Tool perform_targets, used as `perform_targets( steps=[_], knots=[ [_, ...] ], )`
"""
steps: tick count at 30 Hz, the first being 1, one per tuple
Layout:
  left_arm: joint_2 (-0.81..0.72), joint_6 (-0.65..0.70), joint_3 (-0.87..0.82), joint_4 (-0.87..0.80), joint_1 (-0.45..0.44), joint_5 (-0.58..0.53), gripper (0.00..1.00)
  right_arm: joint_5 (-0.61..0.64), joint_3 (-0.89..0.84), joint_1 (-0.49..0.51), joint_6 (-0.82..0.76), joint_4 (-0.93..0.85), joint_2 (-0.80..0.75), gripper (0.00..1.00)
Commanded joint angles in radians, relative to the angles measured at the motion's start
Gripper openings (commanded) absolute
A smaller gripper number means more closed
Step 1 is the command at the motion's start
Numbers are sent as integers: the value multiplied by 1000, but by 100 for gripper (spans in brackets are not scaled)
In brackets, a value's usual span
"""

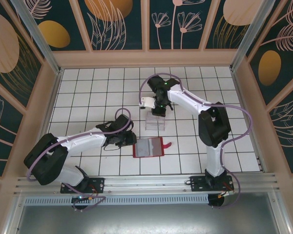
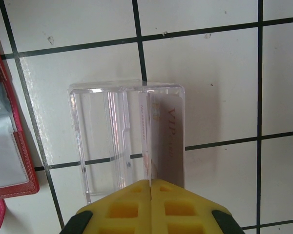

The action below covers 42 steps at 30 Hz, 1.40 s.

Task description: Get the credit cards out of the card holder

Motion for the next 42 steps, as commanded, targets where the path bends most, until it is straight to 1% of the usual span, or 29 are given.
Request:
perform_targets(
  steps=[1, 3, 8, 11, 16, 19, 22, 26, 28, 31, 33, 36, 40, 42],
  knots=[
    [-33, -15, -13, 18, 6, 10, 28, -12, 30, 9, -4, -23, 31, 9],
    [-38, -17, -12, 16, 6, 9, 28, -2, 30, 8, -1, -17, 24, 15],
    [-40, -20, -11, 15, 5, 4, 28, 63, 10, 8, 8, 29, -4, 21],
    [-40, -21, -11, 14, 6, 0, 28, 105, -19, 8, 19, 87, -37, 24],
    [-35, -8, -9, 9, 17, -3, 28, 108, -59, 15, 49, 144, -103, 25],
    [-32, -6, -7, 21, 33, -1, 28, 106, -85, 20, 130, 191, -138, 25],
    [-34, -11, -7, 49, 57, 16, 28, 118, -114, 17, 298, 259, -159, 26],
    [-31, -8, -1, 75, 83, 23, 28, 142, -121, 20, 632, 296, -161, 25],
    [-24, 1, 5, 78, 97, 24, 28, 131, -137, 20, 803, 296, -163, 24],
    [-19, 4, 1, 90, 121, 11, 28, 136, -180, 32, 1037, 286, -179, 23],
    [-23, 4, -9, 108, 145, 15, 28, 121, -241, 53, 1178, 303, -209, 22],
    [-21, 18, -7, 116, 186, 35, 28, 74, -303, 99, 1318, 310, -238, 23],
    [-23, 44, -3, 114, 233, 47, 28, 135, -344, 200, 1412, 299, -270, 24],
    [-17, 57, -5, 119, 263, 68, 28, 142, -344, 241, 1468, 273, -262, 25]
  ],
)
